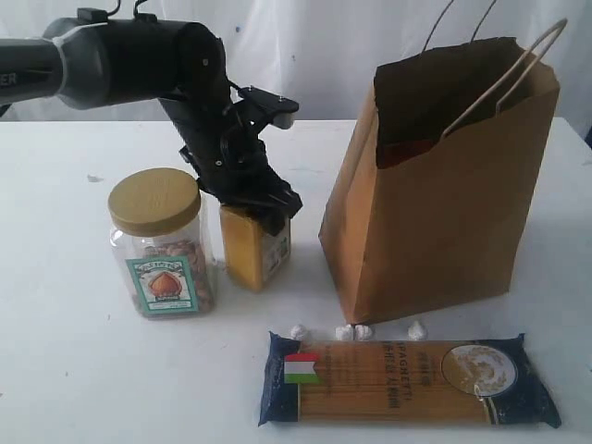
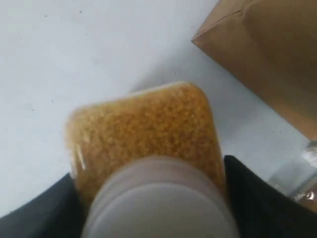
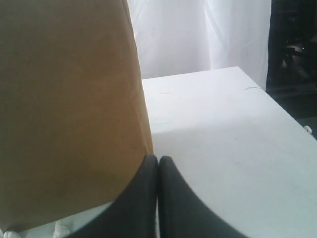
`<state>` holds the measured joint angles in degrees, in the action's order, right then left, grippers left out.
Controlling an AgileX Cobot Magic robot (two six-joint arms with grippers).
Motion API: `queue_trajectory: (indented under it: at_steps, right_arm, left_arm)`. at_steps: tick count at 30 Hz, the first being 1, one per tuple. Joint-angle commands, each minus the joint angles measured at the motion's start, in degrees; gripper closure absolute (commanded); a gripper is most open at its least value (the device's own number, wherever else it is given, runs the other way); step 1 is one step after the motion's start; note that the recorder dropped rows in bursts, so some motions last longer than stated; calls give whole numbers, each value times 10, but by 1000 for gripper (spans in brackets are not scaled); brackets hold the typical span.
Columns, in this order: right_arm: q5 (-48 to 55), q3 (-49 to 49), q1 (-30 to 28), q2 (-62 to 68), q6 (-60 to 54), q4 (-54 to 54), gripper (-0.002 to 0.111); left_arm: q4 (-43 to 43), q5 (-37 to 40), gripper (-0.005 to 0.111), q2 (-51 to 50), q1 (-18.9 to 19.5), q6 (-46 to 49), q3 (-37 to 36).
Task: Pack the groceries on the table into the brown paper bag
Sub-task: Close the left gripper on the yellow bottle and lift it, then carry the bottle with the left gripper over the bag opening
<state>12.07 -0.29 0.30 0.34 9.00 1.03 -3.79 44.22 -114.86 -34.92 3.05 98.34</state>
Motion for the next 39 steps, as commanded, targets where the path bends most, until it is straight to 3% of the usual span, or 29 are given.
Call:
queue_trajectory:
  at_steps: [1,4,6,13,24,30,39]
  right_arm:
    - [-1,3,-3,-3,2,-1,108]
    - [-1,3,-3,-3,2,-1,108]
    - [-1,3,-3,-3,2,-1,108]
    - [-1,3,-3,-3,2,-1,108]
    - [-1,3,-3,-3,2,-1,108]
    - [-1,3,-3,-3,2,-1,108]
    - [-1,3,-3,-3,2,-1,108]
  left_arm:
    - [0,8,70,4,0,-7,-2]
    - [0,8,96,4,0,-7,-2]
    - [1,8,106,5,0,-1,-2]
    - [1,22,107,35,0,-10,19]
    - [0,146,107,109,-15,-20,98]
    - [0,114,107,179,-78,-20,98]
    - [7,-32,107,239,-192,-18,98]
